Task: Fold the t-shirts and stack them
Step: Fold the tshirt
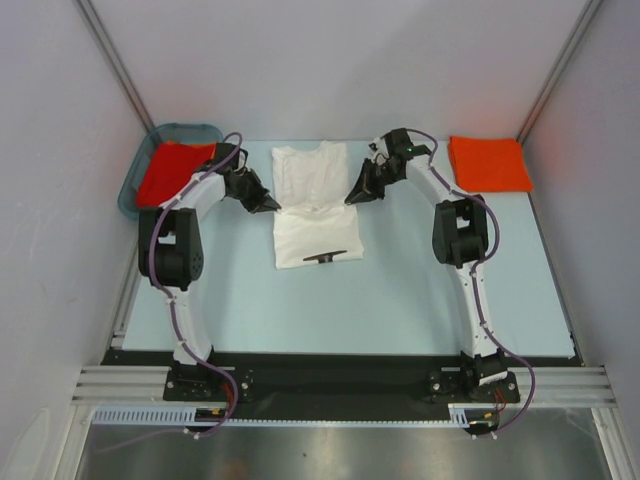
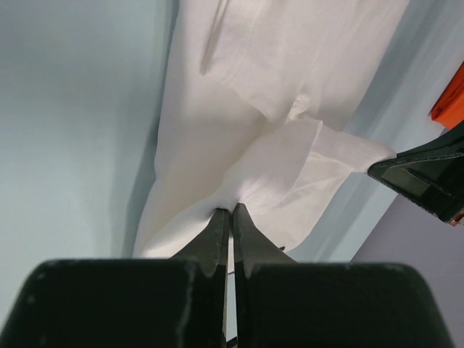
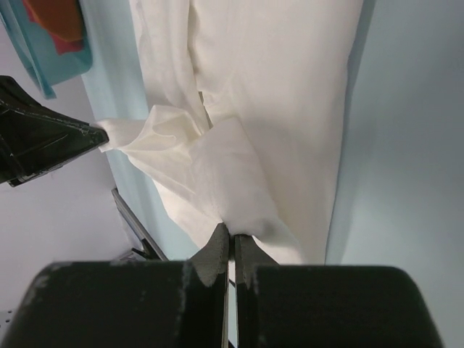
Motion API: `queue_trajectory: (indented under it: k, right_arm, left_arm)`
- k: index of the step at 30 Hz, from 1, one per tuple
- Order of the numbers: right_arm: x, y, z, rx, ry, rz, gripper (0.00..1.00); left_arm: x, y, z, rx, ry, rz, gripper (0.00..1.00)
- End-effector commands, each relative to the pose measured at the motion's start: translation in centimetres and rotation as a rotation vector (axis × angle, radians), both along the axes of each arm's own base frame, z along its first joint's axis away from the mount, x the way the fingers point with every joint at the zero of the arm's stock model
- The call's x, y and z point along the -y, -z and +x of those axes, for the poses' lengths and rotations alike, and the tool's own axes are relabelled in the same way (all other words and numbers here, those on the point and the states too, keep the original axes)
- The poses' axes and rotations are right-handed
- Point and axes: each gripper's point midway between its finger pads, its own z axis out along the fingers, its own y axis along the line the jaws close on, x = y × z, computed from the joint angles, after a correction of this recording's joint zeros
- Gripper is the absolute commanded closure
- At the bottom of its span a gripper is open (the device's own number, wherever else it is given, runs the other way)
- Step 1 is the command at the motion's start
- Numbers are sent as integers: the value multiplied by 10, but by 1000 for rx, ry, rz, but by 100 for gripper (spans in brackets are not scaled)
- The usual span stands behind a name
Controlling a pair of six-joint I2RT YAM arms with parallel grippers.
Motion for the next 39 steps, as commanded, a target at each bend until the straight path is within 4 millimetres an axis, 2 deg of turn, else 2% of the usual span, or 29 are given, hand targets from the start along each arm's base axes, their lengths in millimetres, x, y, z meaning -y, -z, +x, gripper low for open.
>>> queue_trajectory:
  k: [1, 3, 5, 6, 7, 8, 9, 11, 12, 13, 14, 15, 17, 18, 19, 20, 21, 22, 23, 24, 26, 28, 30, 31, 33, 35, 36, 38, 39]
  right_arm:
    - [-2, -17, 14, 54, 4, 48, 100]
    - [0, -17, 18, 64, 12, 53, 98]
    - [1, -14, 26, 78, 31, 58, 91]
    - [7, -12, 32, 79, 52, 59, 83]
    - [11, -10, 38, 82, 69, 65, 76]
    - [13, -6, 47, 89, 84, 84, 63]
    - [16, -15, 57, 100, 108, 102, 53]
    - [29, -22, 68, 109, 141, 93, 46]
    - [32, -38, 73, 152, 142, 93, 39]
    - [36, -44, 74, 165, 147, 85, 38]
    - [40, -46, 70, 156, 153, 61, 34]
    - [43, -64, 65, 181, 151, 51, 31]
    - [48, -51, 46, 147, 128, -5, 30]
    - [48, -69, 38, 176, 118, -10, 32]
    - [46, -50, 22, 135, 93, -37, 33]
    - [39, -51, 15, 155, 78, -52, 34]
    - [33, -50, 9, 160, 65, -58, 41]
    - [29, -57, 2, 180, 56, -58, 44]
    - [16, -46, -7, 182, 33, -58, 49]
    - [11, -41, -10, 183, 29, -58, 63]
    - [-6, -37, -14, 195, 12, -13, 76]
    - [-16, -34, -12, 206, 6, 14, 85]
    - [-28, -26, -7, 193, 8, 62, 87]
    - [-32, -26, -7, 182, 4, 96, 87]
    - [-38, -14, 4, 169, 17, 153, 88]
    - [-38, -10, 14, 179, 18, 199, 89]
    - [-37, 6, 17, 142, 30, 205, 89]
    - [-29, 2, 32, 157, 41, 257, 89]
    - [-25, 16, 35, 128, 51, 267, 89]
  left_arm:
    - [-3, -11, 16, 48, 21, -21, 100]
    - [-2, -11, 20, 49, 27, -29, 96]
    - [-6, 3, 21, 21, 43, -12, 86]
    - [-9, -2, 31, 47, 48, 13, 75]
    - [-13, 7, 30, 31, 74, 41, 69]
    - [-15, 7, 34, 36, 84, 54, 63]
    - [-16, -8, 48, 87, 95, 72, 54]
    - [-35, -14, 49, 89, 110, 201, 48]
    - [-40, -26, 50, 114, 112, 232, 43]
    - [-46, -35, 49, 139, 121, 271, 41]
    - [-48, -60, 45, 192, 120, 286, 40]
    - [-48, -63, 36, 192, 129, 294, 36]
    - [-41, -73, 24, 226, 164, 301, 36]
    - [-36, -81, 14, 254, 178, 290, 36]
    - [-25, -82, 7, 271, 204, 268, 37]
    - [-10, -85, -2, 287, 243, 197, 40]
    - [-3, -75, -17, 267, 262, 160, 44]
    - [10, -77, -16, 307, 271, 131, 46]
    - [18, -73, -21, 306, 289, 99, 48]
    - [27, -65, -23, 322, 305, 69, 50]
    - [45, -54, -25, 318, 325, -12, 52]
    - [61, -38, -20, 324, 339, -88, 55]
    - [73, -33, -9, 365, 361, -138, 56]
    - [75, -20, -4, 337, 349, -153, 57]
    - [79, -21, 11, 383, 350, -164, 57]
    - [78, -2, 22, 364, 344, -158, 57]
    - [78, -4, 32, 378, 346, -163, 57]
    - [70, 16, 41, 344, 323, -157, 57]
    - [66, 17, 48, 348, 315, -159, 57]
